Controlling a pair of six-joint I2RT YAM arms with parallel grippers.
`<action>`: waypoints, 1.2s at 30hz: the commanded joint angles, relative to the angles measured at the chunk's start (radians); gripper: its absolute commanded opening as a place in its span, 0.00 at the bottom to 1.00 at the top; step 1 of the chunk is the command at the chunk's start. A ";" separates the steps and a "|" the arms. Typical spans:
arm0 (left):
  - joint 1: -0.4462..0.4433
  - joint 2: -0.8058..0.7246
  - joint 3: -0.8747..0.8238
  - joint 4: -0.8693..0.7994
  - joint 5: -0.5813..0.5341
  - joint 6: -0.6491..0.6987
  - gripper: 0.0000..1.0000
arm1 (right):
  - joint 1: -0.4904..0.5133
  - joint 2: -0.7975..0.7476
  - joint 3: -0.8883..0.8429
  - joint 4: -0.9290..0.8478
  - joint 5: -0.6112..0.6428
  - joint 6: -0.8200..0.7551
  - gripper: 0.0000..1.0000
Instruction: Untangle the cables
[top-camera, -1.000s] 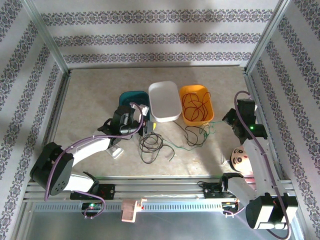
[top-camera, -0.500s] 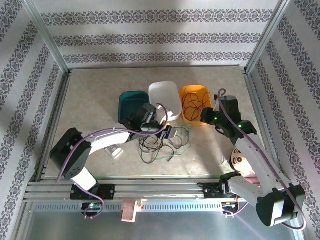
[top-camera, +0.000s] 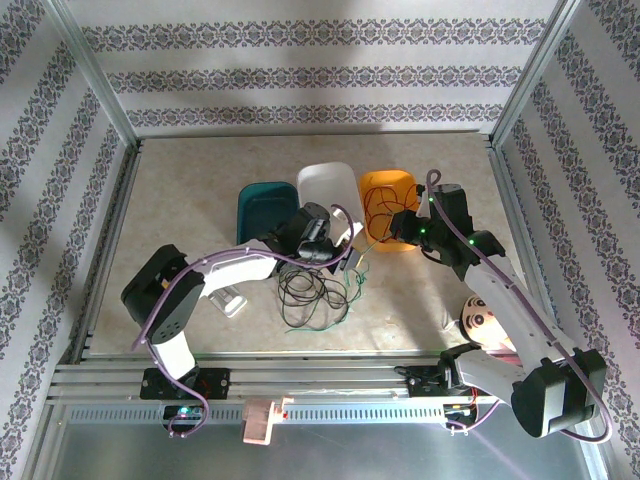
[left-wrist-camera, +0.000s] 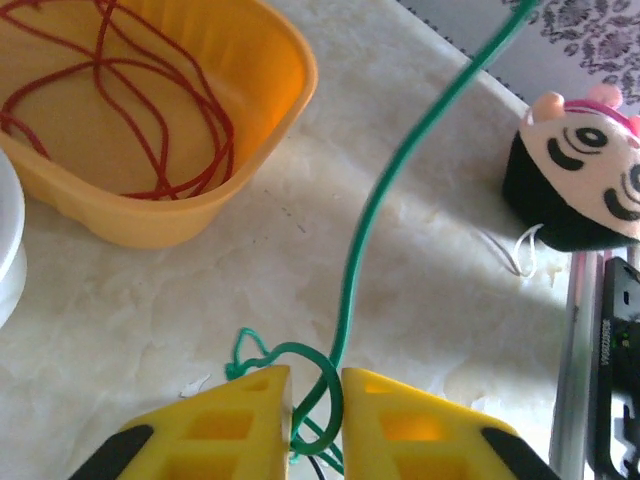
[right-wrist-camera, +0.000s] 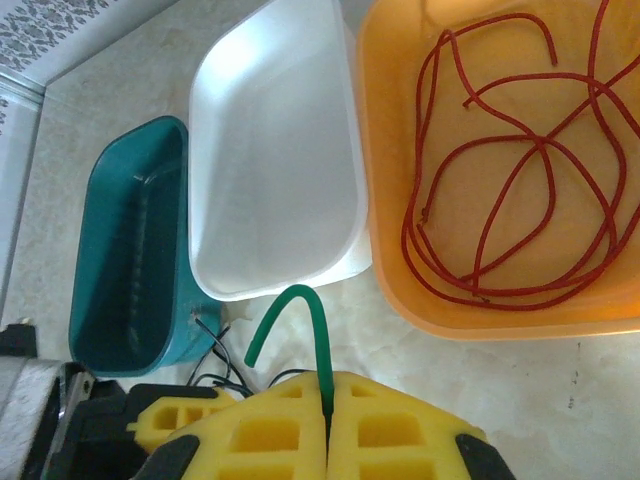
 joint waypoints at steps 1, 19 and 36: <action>-0.009 0.038 0.038 0.010 -0.024 0.011 0.15 | 0.008 -0.013 0.029 0.020 -0.019 0.013 0.00; 0.068 -0.096 -0.135 0.190 -0.103 -0.160 0.00 | -0.158 -0.091 -0.015 -0.108 0.193 0.057 0.00; 0.140 -0.261 -0.397 0.243 -0.219 -0.264 0.00 | -0.350 -0.336 -0.092 -0.149 0.563 0.132 0.00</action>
